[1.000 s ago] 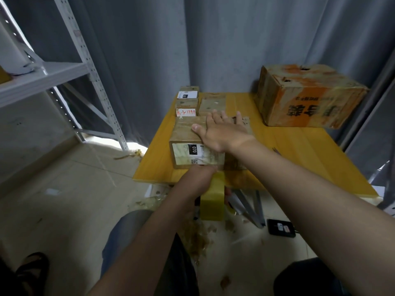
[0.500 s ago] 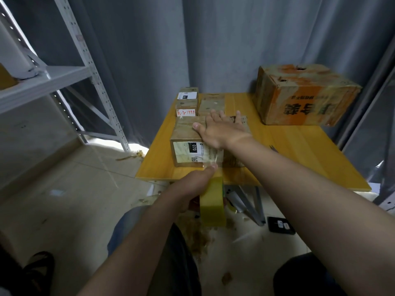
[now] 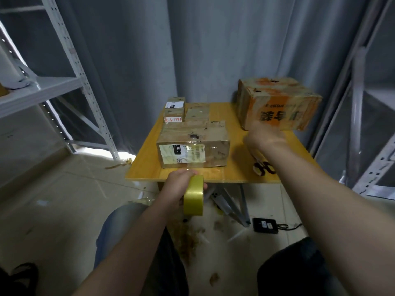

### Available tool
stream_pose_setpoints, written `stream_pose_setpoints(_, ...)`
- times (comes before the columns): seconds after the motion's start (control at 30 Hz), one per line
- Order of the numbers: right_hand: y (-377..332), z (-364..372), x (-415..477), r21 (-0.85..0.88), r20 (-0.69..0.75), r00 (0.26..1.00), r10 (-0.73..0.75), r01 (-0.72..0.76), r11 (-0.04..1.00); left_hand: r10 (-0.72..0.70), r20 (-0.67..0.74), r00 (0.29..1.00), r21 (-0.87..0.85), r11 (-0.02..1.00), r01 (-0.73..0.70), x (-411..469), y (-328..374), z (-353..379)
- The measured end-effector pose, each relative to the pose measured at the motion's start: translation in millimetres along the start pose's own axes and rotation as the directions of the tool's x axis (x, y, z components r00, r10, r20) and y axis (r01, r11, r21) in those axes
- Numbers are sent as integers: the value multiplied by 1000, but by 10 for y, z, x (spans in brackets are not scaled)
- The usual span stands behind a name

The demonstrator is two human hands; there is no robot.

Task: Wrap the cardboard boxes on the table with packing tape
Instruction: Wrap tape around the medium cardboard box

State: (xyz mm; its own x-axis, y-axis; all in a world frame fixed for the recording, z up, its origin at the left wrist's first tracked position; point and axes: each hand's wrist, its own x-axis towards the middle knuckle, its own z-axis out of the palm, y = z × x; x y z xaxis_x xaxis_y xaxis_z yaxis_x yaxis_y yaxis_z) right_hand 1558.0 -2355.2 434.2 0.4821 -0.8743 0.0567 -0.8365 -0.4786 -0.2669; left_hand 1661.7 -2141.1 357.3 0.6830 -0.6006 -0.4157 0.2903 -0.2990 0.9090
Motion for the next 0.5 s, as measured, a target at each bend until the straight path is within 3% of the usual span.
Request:
stream_pose_setpoints(0.1,378,18,-74,-199,172,982,80,-45,979,-13,-10,1000,29,999,14,14,14,38)
stream_pose_setpoints(0.2,521,105,-109,-169,256,959,124,-82,982,-36,-18,999,36,999,36,-2,18,81)
stream_pose_setpoints(0.5,558,335,-131,-40,128,984,123,-119,992,11,-22,1000,22,1000,-10,-52,50,127)
